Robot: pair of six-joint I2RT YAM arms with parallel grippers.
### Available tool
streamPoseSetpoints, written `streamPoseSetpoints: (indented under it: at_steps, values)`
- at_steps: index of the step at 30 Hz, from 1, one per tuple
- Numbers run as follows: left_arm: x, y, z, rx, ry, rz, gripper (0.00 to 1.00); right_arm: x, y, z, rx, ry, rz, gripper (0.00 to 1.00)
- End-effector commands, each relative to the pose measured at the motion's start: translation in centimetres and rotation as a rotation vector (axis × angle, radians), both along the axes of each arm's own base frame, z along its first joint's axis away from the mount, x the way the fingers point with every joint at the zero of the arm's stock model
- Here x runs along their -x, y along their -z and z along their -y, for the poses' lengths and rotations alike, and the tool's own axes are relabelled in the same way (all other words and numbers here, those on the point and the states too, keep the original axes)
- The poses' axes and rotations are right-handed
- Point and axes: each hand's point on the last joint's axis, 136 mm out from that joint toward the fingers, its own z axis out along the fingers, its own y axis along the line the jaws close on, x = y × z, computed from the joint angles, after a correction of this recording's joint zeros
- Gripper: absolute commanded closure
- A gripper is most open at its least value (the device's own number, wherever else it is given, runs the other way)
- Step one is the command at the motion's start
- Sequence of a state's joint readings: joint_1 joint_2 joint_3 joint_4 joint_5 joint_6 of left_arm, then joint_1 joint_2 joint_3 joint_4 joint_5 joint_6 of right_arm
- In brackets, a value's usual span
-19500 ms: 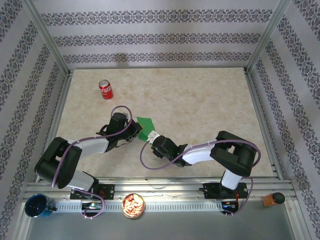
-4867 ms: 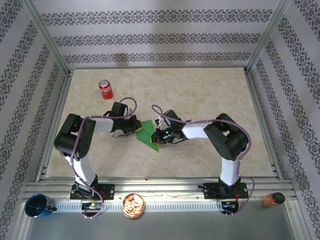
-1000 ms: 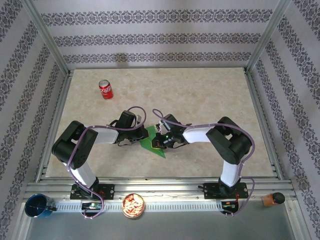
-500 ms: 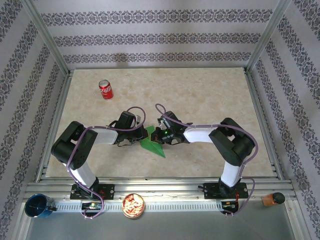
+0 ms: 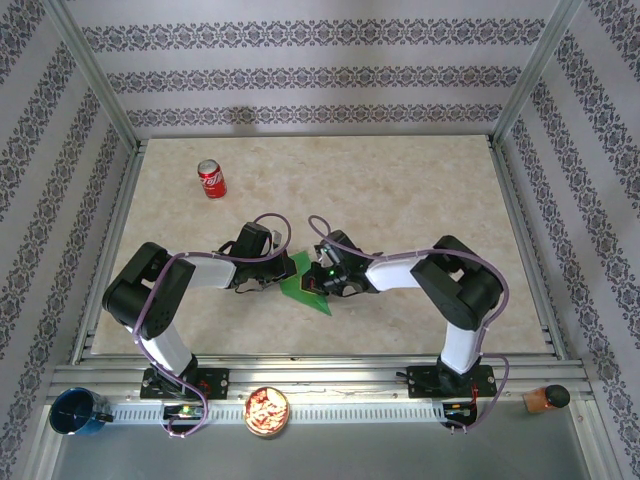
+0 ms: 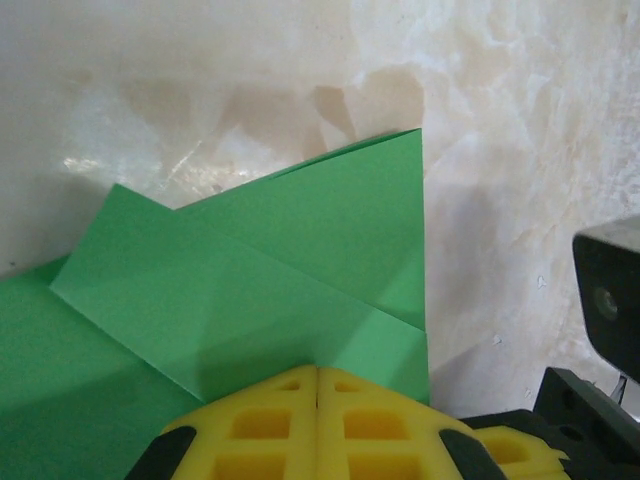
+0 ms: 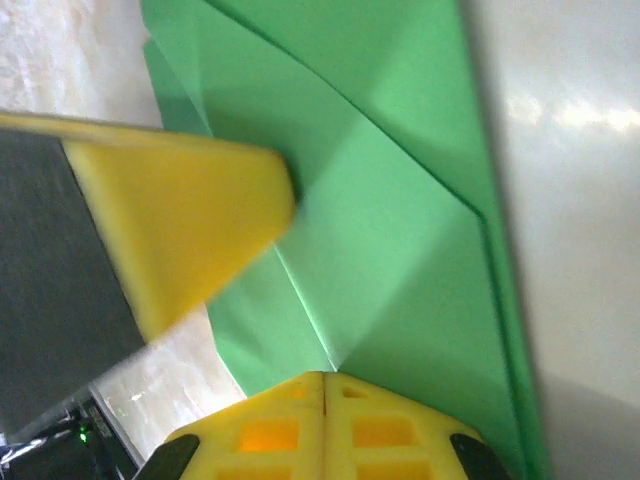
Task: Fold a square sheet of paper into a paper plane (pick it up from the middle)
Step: Fourth fold the wing at the center of the table.
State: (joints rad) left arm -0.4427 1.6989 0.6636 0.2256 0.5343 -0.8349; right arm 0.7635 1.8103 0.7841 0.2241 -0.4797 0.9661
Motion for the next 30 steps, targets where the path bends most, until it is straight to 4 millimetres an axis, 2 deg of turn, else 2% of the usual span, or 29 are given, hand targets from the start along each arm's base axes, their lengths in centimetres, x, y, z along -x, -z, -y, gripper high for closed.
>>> streamPoseSetpoints:
  at_steps: [1,4,8,13,16,20,22,26,30]
  values:
    - [0.2,2.2,-2.7,-0.102,-0.076,-0.061,1.0,3.8,1.6,2.5,0.055,-0.045,-0.074,0.98]
    - [0.1,2.3,-2.9,-0.105,-0.078,-0.066,1.0,5.6,2.2,4.5,0.081,-0.039,-0.085,0.98]
    - [0.2,2.5,-3.1,-0.111,-0.083,-0.074,1.0,8.0,1.8,6.1,0.083,-0.065,-0.087,0.97]
    - [0.2,2.7,-3.3,-0.104,-0.092,-0.081,1.0,9.8,2.8,8.3,0.132,-0.055,-0.098,0.97]
    - [0.3,2.7,-3.2,-0.102,-0.09,-0.09,1.0,9.4,1.9,7.9,0.102,-0.042,-0.093,0.95]
    - [0.3,2.5,-3.5,-0.104,-0.117,-0.097,1.0,7.4,-0.9,6.5,0.03,0.036,-0.056,0.89]
    - [0.1,2.5,-3.5,-0.08,-0.137,-0.104,1.0,6.7,-1.4,6.3,0.028,0.058,-0.044,0.83]
    - [0.1,2.7,-3.5,-0.057,-0.153,-0.135,1.0,6.2,-1.1,6.1,-0.005,0.121,-0.142,0.81]
    - [0.2,2.6,-3.7,-0.065,-0.163,-0.132,1.0,5.6,-0.8,6.6,-0.022,0.193,-0.148,0.75]
